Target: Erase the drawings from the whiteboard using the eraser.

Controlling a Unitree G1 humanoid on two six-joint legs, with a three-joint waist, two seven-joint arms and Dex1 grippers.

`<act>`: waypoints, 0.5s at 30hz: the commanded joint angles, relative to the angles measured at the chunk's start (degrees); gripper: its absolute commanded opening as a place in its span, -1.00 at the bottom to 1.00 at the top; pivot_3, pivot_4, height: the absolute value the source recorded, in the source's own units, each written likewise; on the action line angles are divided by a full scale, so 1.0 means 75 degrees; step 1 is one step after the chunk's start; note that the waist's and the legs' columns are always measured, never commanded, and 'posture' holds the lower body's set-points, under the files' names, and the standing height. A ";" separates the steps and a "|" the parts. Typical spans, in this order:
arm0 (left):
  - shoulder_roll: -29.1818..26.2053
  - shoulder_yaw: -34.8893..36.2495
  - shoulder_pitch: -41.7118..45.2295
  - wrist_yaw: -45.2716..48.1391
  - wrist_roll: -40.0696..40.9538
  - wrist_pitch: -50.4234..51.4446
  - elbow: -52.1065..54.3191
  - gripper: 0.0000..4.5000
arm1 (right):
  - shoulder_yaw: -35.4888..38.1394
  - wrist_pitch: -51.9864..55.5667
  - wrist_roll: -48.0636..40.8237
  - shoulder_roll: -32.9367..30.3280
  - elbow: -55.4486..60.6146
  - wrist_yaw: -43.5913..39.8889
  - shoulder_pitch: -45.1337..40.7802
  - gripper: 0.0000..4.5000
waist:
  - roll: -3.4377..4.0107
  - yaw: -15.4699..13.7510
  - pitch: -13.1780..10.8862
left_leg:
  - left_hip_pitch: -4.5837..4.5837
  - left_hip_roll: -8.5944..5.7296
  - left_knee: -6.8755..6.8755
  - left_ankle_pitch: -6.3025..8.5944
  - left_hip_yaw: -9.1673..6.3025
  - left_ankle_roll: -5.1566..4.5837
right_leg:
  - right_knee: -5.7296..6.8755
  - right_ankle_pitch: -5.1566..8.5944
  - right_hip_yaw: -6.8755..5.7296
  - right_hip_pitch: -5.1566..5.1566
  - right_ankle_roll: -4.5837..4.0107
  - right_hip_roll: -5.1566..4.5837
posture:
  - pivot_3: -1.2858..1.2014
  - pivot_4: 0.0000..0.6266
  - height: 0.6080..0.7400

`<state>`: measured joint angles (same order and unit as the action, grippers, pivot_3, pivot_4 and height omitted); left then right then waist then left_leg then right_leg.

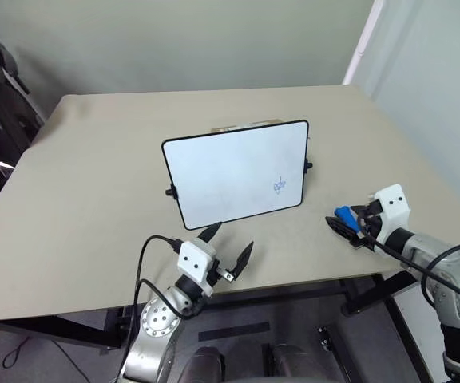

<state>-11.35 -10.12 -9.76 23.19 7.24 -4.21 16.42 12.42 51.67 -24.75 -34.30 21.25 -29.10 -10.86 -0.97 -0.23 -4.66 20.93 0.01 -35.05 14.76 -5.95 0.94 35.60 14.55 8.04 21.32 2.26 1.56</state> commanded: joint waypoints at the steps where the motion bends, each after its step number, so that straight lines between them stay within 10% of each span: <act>1: 0.0024 -0.0038 -0.0030 -0.0005 -0.0029 -0.0260 0.0203 1.00 | 0.0142 0.0401 -0.0199 -0.0158 -0.0123 0.0035 -0.0360 0.81 | 0.0001 0.0000 0.0001 | -0.0005 0.0000 0.0001 0.0001 -0.0001 0.0000 | 0.0000 0.0001 0.0000 -0.0003 0.0002 0.0002 | 0.03 -0.52 0.85; 15: -0.0035 0.0034 -0.0402 -0.0054 0.0022 -0.0163 0.0687 1.00 | -0.0958 0.0760 0.0337 -0.1082 -0.2392 -0.0532 -0.1683 0.81 | 0.0020 -0.0030 0.0007 | -0.0012 -0.0001 0.0002 -0.0003 -0.0003 -0.0007 | -0.0003 0.0000 0.0001 0.0011 0.0005 0.0000 | 0.03 -0.52 0.85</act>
<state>-11.64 -9.92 -12.69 23.13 7.19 -4.85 18.56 5.59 58.21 -23.21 -41.14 3.95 -32.06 -21.63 -0.82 -0.46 -4.61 20.85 0.00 -35.04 14.74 -5.97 0.89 35.58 14.54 8.04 21.41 2.29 1.56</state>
